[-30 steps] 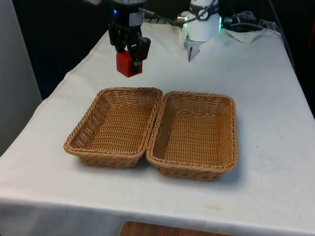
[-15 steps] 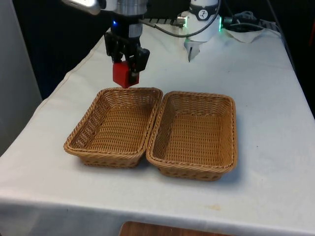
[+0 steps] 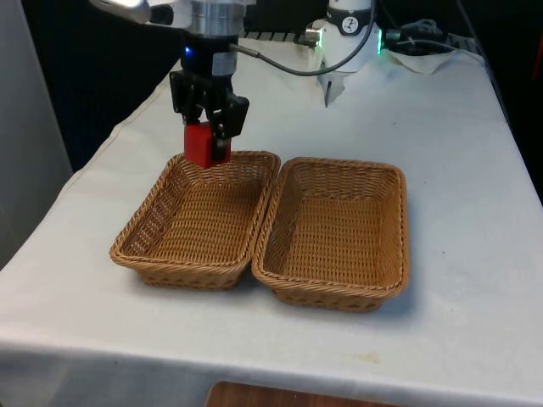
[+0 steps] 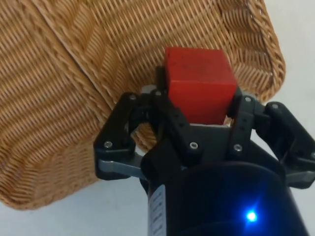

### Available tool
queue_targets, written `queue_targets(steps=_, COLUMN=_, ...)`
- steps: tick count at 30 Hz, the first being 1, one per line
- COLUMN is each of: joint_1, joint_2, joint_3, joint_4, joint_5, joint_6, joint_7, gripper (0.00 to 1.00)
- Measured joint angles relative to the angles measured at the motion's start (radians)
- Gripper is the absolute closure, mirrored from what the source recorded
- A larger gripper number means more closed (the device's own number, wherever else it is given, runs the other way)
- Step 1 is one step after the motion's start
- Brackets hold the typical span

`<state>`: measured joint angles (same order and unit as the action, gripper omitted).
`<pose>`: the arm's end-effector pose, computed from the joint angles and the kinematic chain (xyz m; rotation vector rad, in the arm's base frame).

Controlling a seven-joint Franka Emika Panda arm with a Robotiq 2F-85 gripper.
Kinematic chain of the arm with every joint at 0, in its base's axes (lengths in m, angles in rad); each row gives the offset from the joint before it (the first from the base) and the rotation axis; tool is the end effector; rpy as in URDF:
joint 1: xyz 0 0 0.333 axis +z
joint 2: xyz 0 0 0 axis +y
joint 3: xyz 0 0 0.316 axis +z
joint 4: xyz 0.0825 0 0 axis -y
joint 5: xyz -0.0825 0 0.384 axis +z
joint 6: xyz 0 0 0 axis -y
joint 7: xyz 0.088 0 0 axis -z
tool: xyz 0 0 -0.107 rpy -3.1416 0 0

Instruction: Pick up the red cube and place it into the right basket.

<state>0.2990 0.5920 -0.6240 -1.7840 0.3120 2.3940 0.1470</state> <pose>0.6456 -0.1711 0.2876 2.8948 -0.8678 0.2096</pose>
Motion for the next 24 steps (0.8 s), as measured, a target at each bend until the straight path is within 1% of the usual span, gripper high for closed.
queue_targets(steps=3, joint_1=-0.002, joint_2=0.006, joint_3=-0.001, joint_4=0.005, joint_5=0.013, joint_6=0.001, joint_7=-0.008, gripper=0.97)
queue_targets(steps=4, joint_1=-0.006, joint_2=0.017, joint_3=-0.002, joint_4=0.014, joint_5=0.038, joint_6=0.002, joint_7=-0.024, gripper=0.97)
queue_targets(steps=9, joint_1=-0.015, joint_2=0.038, joint_3=-0.003, joint_4=0.029, joint_5=0.103, joint_6=0.003, joint_7=-0.068, gripper=0.97)
queue_targets(steps=10, joint_1=-0.017, joint_2=0.047, joint_3=-0.003, joint_4=0.030, joint_5=0.127, joint_6=0.004, joint_7=-0.082, gripper=0.97)
queue_targets(steps=11, joint_1=-0.018, joint_2=0.052, joint_3=-0.003, joint_4=0.031, joint_5=0.138, joint_6=0.004, joint_7=-0.090, gripper=0.97)
queue_targets(steps=12, joint_1=-0.018, joint_2=0.052, joint_3=-0.003, joint_4=0.031, joint_5=0.138, joint_6=0.004, joint_7=-0.090, gripper=0.97)
queue_targets(steps=15, joint_1=-0.019, joint_2=0.071, joint_3=-0.002, joint_4=0.037, joint_5=0.164, joint_6=0.005, joint_7=-0.102, gripper=0.97)
queue_targets(steps=17, joint_1=-0.019, joint_2=0.100, joint_3=-0.001, joint_4=0.052, joint_5=0.185, joint_6=0.005, joint_7=-0.107, gripper=0.97)
queue_targets(steps=18, joint_1=-0.019, joint_2=0.100, joint_3=-0.001, joint_4=0.052, joint_5=0.185, joint_6=0.005, joint_7=-0.107, gripper=0.97)
queue_targets(steps=19, joint_1=-0.019, joint_2=0.120, joint_3=-0.001, joint_4=0.062, joint_5=0.201, joint_6=0.005, joint_7=-0.111, gripper=0.97)
queue_targets(steps=20, joint_1=-0.019, joint_2=0.120, joint_3=-0.001, joint_4=0.062, joint_5=0.201, joint_6=0.005, joint_7=-0.111, gripper=0.97)
queue_targets(steps=24, joint_1=-0.019, joint_2=0.160, joint_3=0.000, joint_4=0.086, joint_5=0.230, joint_6=0.004, joint_7=-0.116, gripper=0.97)
